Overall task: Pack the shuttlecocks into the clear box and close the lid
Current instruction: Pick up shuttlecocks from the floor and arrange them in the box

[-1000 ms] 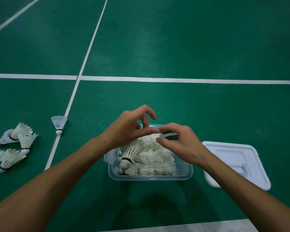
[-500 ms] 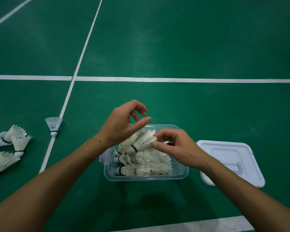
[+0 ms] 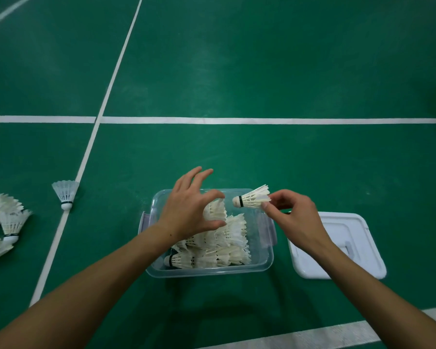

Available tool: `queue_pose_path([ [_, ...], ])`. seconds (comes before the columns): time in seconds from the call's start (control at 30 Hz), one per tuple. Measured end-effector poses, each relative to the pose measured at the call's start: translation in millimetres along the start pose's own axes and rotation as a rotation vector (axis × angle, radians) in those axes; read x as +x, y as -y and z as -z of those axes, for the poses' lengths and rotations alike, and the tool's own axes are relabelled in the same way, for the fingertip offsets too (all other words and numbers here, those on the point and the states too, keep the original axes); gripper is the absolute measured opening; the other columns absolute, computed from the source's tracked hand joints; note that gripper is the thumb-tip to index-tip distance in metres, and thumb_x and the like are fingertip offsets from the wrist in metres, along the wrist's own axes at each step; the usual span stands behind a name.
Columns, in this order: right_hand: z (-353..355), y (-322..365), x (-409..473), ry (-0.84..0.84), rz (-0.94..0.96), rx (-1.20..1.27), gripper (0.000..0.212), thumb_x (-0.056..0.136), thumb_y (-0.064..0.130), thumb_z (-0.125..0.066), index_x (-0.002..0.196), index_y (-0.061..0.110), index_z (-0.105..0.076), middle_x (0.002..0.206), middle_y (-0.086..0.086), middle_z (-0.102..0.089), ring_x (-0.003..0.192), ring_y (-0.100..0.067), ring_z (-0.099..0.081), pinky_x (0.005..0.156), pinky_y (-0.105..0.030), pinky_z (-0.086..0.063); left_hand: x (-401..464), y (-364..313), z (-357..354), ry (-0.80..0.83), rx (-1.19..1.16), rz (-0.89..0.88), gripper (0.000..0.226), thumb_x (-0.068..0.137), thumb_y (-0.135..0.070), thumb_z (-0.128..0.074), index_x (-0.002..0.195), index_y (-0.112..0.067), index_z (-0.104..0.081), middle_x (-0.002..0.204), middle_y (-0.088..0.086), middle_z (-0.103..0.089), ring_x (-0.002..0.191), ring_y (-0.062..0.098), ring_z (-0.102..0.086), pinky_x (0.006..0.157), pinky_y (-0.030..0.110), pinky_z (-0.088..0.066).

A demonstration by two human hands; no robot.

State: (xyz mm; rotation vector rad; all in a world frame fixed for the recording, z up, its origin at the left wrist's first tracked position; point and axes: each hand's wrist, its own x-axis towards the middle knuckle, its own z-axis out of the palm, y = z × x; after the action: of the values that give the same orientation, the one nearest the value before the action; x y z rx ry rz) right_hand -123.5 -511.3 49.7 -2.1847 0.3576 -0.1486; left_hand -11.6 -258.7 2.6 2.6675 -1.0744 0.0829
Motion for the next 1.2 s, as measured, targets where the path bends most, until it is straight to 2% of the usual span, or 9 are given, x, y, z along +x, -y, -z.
queue_pose_path([
  [0.27, -17, 3, -6, -0.024, 0.064, -0.211, 0.010, 0.090, 0.039, -0.075, 0.091, 0.029, -0.074, 0.082, 0.018, -0.073, 0.083, -0.002, -0.070, 0.076, -0.042, -0.062, -4, 7, -3, -0.028, -0.080, 0.031, 0.047, 0.074, -0.069, -0.077, 0.107, -0.036, -0.070, 0.155, 0.003, -0.051, 0.146, 0.030, -0.041, 0.120, 0.053, -0.037],
  [0.5, -47, 24, -3, 0.094, 0.137, -0.336, 0.011, 0.095, 0.037, -0.074, 0.099, 0.027, -0.076, 0.089, 0.015, -0.076, 0.086, -0.009, -0.072, 0.082, -0.040, -0.061, -11, 11, -1, -0.074, -0.129, 0.029, 0.040, 0.076, -0.060, -0.080, 0.103, -0.032, -0.072, 0.153, 0.000, -0.054, 0.142, 0.026, -0.045, 0.115, 0.051, -0.043],
  [0.63, -62, 30, 5, 0.170, 0.095, -0.294, 0.005, 0.094, 0.028, -0.077, 0.094, 0.023, -0.076, 0.082, 0.010, -0.075, 0.079, -0.010, -0.071, 0.081, -0.039, -0.061, -15, 16, 2, -0.111, -0.109, 0.018, 0.039, 0.077, -0.058, -0.082, 0.103, -0.029, -0.073, 0.150, 0.002, -0.056, 0.138, 0.027, -0.048, 0.110, 0.048, -0.045],
  [0.7, -66, 29, 9, 0.189, 0.041, -0.281, 0.006, 0.094, 0.025, -0.078, 0.091, 0.021, -0.075, 0.075, 0.009, -0.072, 0.070, -0.011, -0.069, 0.076, -0.042, -0.062, -16, 16, 2, -0.136, -0.030, 0.009, 0.041, 0.079, -0.060, -0.080, 0.104, -0.029, -0.075, 0.142, 0.002, -0.059, 0.127, 0.026, -0.051, 0.101, 0.043, -0.047],
  [0.8, -69, 26, 14, 0.213, -0.034, -0.287, 0.008, 0.095, 0.023, -0.078, 0.089, 0.018, -0.074, 0.074, 0.005, -0.073, 0.063, -0.014, -0.072, 0.072, -0.043, -0.065, -16, 9, -1, -0.126, 0.072, -0.017, 0.043, 0.083, -0.062, -0.076, 0.107, -0.027, -0.077, 0.118, -0.001, -0.060, 0.095, 0.017, -0.053, 0.071, 0.031, -0.046],
  [0.9, -72, 23, 18, 0.236, -0.052, -0.360, 0.013, 0.095, 0.022, -0.078, 0.089, 0.010, -0.077, 0.078, -0.003, -0.075, 0.069, -0.020, -0.074, 0.075, -0.046, -0.065, -16, 1, -6, -0.060, 0.121, -0.027, 0.042, 0.088, -0.062, -0.071, 0.108, -0.026, -0.074, 0.105, -0.006, -0.057, 0.080, 0.012, -0.054, 0.049, 0.026, -0.040],
  [1.03, -71, 25, 23, 0.290, -0.111, -0.405, 0.022, 0.095, 0.022, -0.078, 0.081, 0.005, -0.078, 0.074, -0.008, -0.077, 0.065, -0.020, -0.076, 0.072, -0.045, -0.066, -14, -2, -8, -0.036, 0.147, -0.005, 0.044, 0.089, -0.066, -0.068, 0.113, -0.029, -0.071, 0.105, -0.007, -0.060, 0.085, 0.011, -0.057, 0.051, 0.023, -0.035],
  [1.1, -65, 29, 23, 0.303, -0.125, -0.427, 0.026, 0.095, 0.021, -0.078, 0.077, 0.002, -0.077, 0.071, -0.010, -0.077, 0.061, -0.018, -0.076, 0.068, -0.044, -0.066, -16, -1, -7, -0.041, 0.127, 0.011, 0.050, 0.088, -0.069, -0.066, 0.119, -0.030, -0.067, 0.109, -0.007, -0.061, 0.089, 0.012, -0.058, 0.053, 0.025, -0.043],
  [1.2, -48, 44, 20, 0.277, -0.071, -0.513, 0.033, 0.094, 0.025, -0.073, 0.074, -0.001, -0.071, 0.078, -0.018, -0.076, 0.067, -0.029, -0.076, 0.068, -0.049, -0.064, -23, 1, 6, -0.059, -0.018, 0.093, 0.063, 0.085, -0.076, -0.064, 0.131, -0.033, -0.059, 0.117, -0.009, -0.061, 0.095, 0.011, -0.061, 0.065, 0.030, -0.056],
])
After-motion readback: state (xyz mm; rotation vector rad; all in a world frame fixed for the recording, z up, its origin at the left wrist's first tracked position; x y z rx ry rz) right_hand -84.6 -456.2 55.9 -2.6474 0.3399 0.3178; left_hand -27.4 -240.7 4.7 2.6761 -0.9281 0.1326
